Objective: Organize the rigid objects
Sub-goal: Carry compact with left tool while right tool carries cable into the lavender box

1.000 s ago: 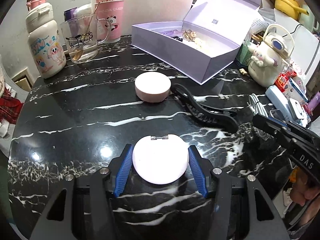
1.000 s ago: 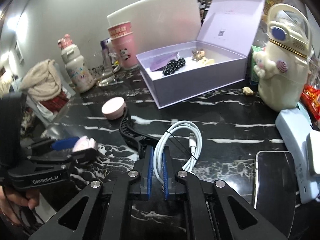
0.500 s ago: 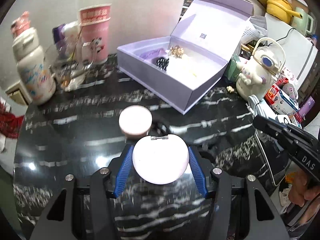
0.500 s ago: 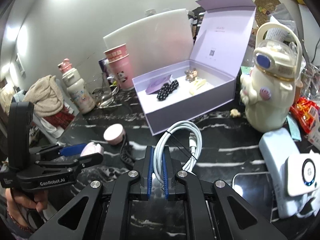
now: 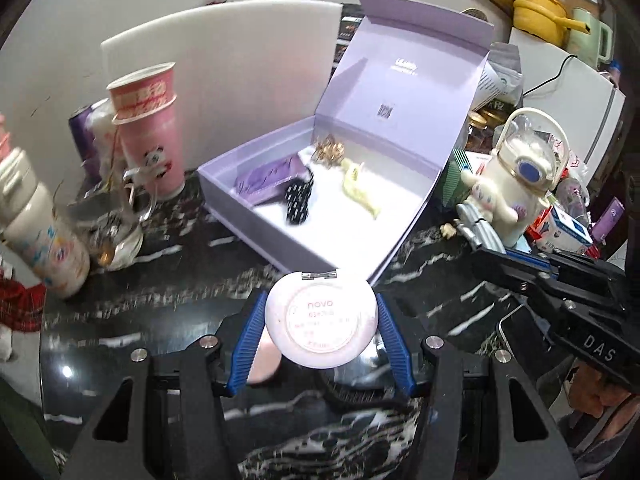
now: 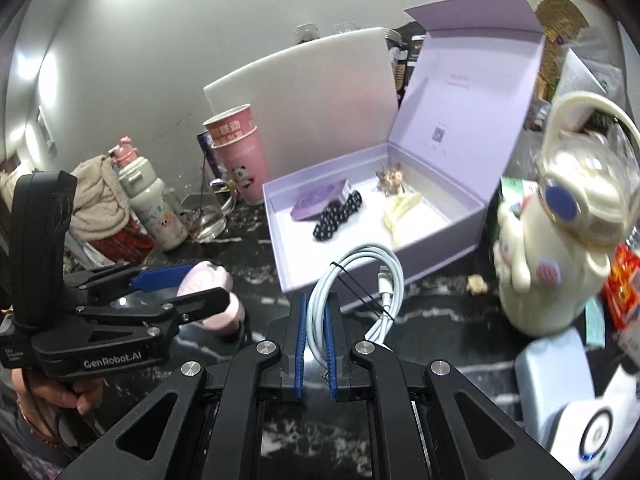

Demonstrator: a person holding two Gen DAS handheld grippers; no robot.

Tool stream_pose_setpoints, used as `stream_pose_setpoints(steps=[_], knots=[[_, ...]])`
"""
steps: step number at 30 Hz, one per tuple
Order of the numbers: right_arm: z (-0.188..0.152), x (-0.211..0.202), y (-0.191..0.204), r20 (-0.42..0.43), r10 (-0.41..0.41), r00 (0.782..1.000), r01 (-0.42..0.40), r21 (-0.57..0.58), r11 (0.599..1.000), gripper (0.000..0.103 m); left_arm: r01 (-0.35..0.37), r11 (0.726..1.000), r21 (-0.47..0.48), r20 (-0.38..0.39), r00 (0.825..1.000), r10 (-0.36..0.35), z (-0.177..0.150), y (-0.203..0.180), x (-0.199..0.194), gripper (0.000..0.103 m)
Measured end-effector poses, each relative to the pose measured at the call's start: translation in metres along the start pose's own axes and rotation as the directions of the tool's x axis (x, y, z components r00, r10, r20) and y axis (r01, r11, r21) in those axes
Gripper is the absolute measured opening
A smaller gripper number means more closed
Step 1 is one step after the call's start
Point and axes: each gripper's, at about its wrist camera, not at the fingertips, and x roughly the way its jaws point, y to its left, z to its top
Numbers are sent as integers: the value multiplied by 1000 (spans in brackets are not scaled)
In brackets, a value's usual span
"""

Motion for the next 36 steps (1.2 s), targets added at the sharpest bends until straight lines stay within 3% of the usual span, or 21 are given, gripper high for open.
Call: stream_pose_setpoints(steps=[20, 36], knots=[[66, 34, -18, 17, -10, 1000, 11, -52, 999, 9, 24, 999, 27, 40, 999, -26, 84, 7, 50, 55], [94, 69, -41, 10, -66, 998, 66, -59, 996, 9, 15, 997, 71, 22, 1000, -17, 121, 19, 98, 55]])
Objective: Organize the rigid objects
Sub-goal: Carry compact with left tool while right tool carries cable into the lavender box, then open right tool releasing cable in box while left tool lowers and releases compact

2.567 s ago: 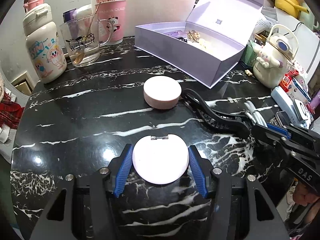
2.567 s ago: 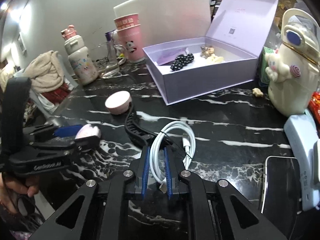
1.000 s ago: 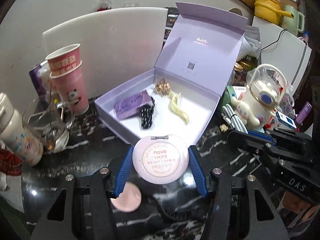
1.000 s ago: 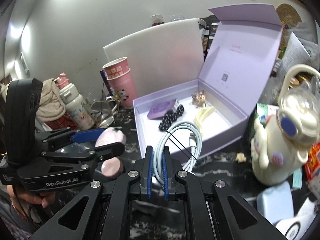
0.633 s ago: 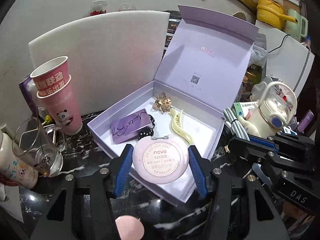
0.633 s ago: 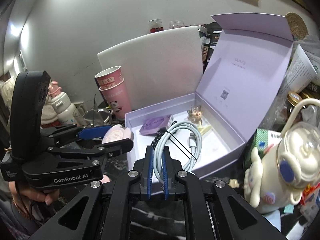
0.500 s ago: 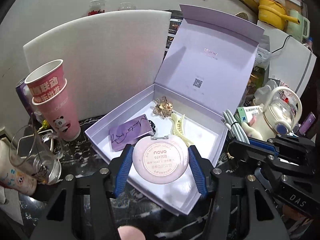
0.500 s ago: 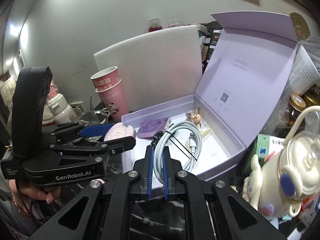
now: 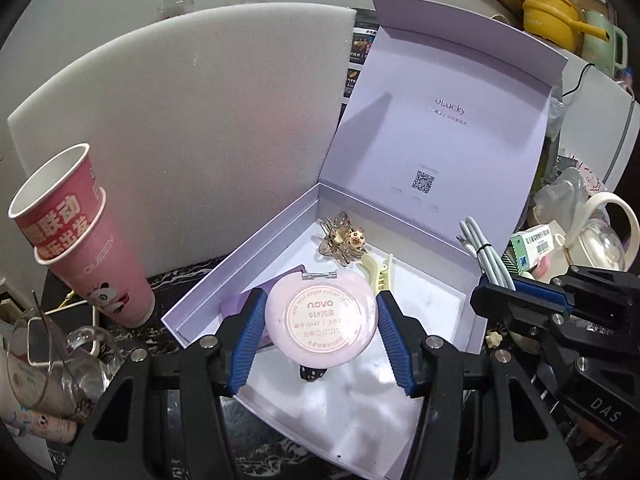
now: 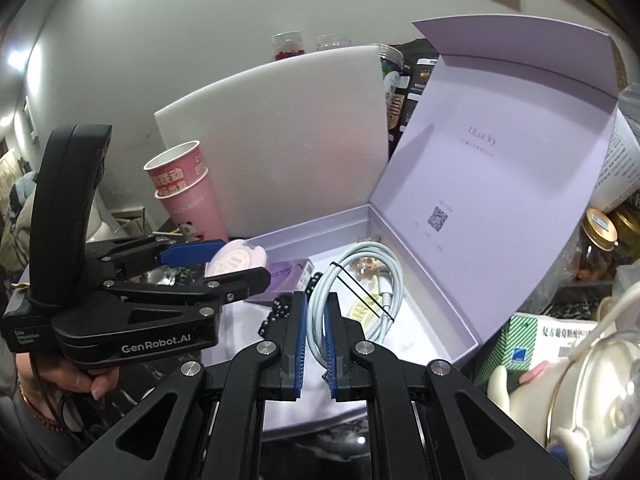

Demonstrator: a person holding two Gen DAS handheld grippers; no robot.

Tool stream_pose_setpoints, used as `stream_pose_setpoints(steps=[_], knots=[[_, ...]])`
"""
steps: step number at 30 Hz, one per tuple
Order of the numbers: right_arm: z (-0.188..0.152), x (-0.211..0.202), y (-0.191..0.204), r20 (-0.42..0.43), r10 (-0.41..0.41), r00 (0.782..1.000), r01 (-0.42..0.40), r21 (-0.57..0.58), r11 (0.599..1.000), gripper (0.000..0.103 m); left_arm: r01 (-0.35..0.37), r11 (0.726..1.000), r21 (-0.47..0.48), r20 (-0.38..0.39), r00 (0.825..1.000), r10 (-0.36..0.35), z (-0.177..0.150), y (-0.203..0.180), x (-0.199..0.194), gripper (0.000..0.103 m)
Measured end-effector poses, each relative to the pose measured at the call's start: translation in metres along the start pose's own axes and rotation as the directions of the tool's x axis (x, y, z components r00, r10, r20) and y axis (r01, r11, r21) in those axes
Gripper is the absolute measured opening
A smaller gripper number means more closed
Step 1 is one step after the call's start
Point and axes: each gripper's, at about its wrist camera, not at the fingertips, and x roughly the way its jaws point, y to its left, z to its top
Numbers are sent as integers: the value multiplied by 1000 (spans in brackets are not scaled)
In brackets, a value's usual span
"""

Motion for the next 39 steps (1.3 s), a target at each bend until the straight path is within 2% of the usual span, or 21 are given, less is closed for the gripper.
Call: stream_pose_setpoints(steps=[18, 35, 39], knots=[[7, 49, -11, -33, -27, 999, 26, -24, 999, 9, -9, 999, 37, -53, 999, 11, 16, 18, 53, 55], [6, 84, -12, -102, -15, 995, 10, -42, 999, 9, 2, 1000, 26, -152, 988, 2, 7, 23, 81, 55], [3, 91, -15, -123, -14, 992, 9, -40, 999, 9, -2, 1000, 30, -153, 988, 7, 6, 22, 84, 55]])
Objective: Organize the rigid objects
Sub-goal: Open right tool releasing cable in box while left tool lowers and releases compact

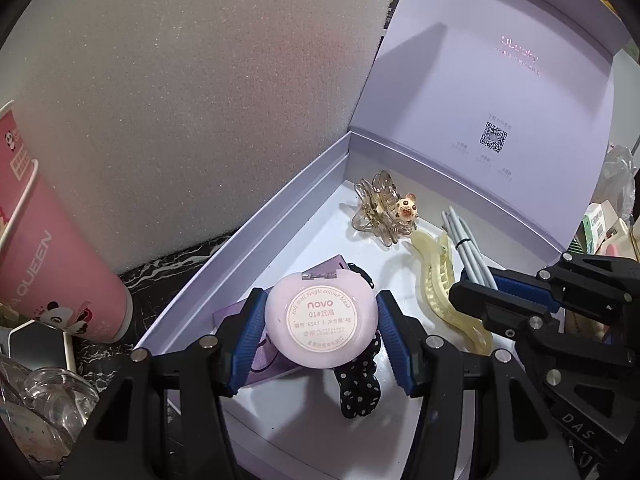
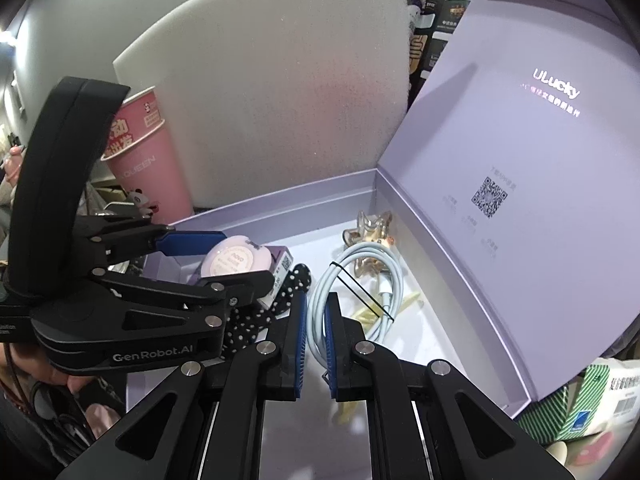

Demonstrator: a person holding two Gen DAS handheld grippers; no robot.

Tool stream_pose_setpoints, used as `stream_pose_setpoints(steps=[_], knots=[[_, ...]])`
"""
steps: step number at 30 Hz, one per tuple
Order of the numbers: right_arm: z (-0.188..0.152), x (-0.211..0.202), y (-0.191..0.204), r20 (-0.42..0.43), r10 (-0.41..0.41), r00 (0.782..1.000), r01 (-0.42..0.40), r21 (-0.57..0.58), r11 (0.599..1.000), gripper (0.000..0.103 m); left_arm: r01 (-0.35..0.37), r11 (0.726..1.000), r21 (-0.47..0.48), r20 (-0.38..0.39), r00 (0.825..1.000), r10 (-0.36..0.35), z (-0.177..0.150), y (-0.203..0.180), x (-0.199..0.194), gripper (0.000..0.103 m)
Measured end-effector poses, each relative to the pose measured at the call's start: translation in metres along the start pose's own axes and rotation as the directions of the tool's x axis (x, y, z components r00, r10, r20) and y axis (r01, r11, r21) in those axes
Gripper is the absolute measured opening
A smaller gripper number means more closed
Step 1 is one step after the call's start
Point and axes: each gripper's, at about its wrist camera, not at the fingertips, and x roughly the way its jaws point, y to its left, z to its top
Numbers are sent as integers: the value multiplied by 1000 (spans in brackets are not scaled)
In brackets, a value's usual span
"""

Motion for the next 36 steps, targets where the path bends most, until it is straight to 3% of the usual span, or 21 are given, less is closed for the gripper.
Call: stream_pose_setpoints(steps=[19, 26, 30, 36], knots=[[-3, 23, -3, -37, -12, 999, 12, 4, 1000, 9, 14, 1000, 8, -41, 999, -14, -19, -14, -1, 55], [-3, 10, 3, -23, -25, 999, 24, -13, 1000, 11, 25, 1000, -6, -3, 1000, -25, -26, -15, -12, 55], [-3, 3, 6, -14, -31, 999, 31, -19, 999, 22, 10, 1000, 6, 34, 999, -10, -25, -16, -22, 55], [-4, -11, 9, 10, -46, 999, 46, -20, 999, 40, -12, 1000, -17, 27, 1000, 12, -25, -14, -32, 55]])
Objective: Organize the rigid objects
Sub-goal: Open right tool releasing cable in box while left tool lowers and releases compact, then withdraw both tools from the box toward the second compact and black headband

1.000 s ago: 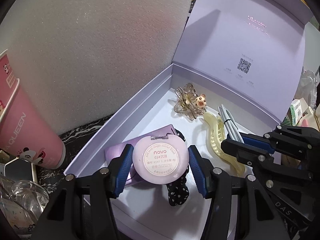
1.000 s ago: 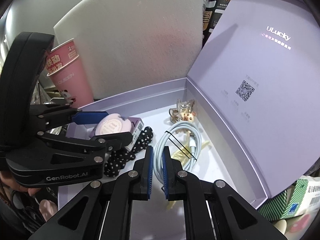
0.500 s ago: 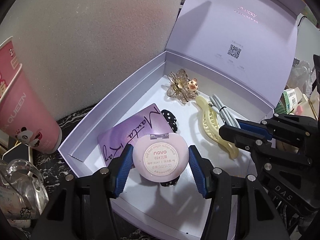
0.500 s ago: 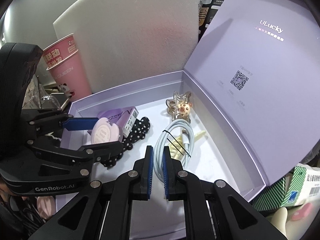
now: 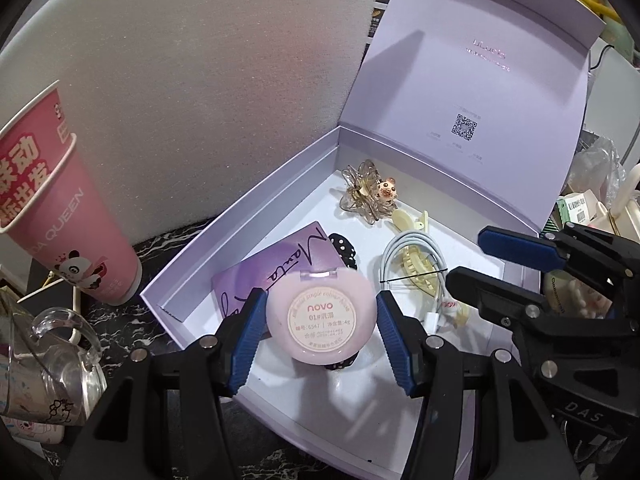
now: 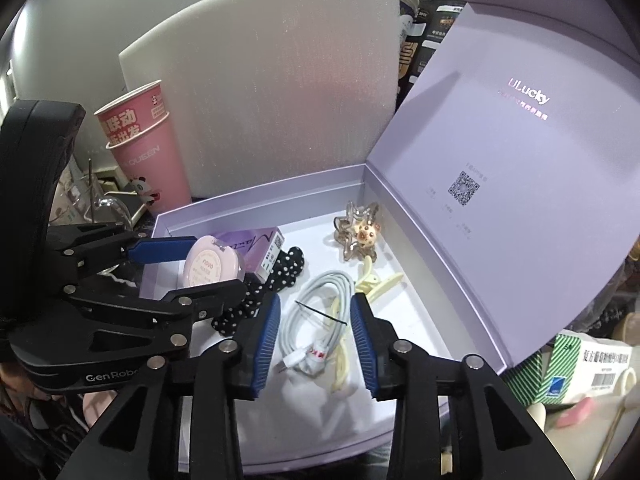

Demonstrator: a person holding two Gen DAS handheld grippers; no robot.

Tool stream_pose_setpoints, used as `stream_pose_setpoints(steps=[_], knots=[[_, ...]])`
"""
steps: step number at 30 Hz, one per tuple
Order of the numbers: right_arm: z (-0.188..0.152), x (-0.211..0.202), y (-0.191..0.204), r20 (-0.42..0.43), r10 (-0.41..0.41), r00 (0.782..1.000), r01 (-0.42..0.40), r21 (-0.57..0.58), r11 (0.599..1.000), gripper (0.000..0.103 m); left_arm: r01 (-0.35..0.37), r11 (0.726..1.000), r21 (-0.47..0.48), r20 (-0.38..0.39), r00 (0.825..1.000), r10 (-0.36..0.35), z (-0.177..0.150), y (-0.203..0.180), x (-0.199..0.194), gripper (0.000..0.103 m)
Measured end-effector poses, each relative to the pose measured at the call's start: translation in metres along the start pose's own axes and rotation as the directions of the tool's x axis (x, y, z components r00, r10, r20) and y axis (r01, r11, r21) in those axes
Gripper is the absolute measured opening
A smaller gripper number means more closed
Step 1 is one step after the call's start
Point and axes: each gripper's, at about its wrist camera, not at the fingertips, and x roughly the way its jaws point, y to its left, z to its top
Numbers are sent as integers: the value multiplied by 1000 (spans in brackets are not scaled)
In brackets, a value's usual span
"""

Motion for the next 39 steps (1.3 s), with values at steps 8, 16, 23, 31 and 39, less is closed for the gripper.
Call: stream_pose_setpoints(steps=[8, 16, 23, 31, 39], knots=[[-1, -22, 1, 35, -15, 999, 15, 8, 1000, 51, -59, 998, -9, 25, 998, 59, -2, 2, -27, 68], [-5, -52, 7, 74, -31, 997, 31, 3, 1000, 55, -68, 997, -21, 56, 996, 69, -10, 3, -61, 69], [-16, -83, 20, 98, -31, 995, 31, 3, 1000, 57, -18, 1000, -21, 109, 994, 20, -26, 2, -92, 69], [-41, -112, 44, 117, -12, 993, 11, 12, 1000, 62, -29, 998, -50, 97, 995, 34, -66, 7, -114, 69], [-78, -120, 64, 90, 9, 996, -12, 32, 999, 64, -62, 996, -60, 85, 994, 67, -100, 12, -124, 69]])
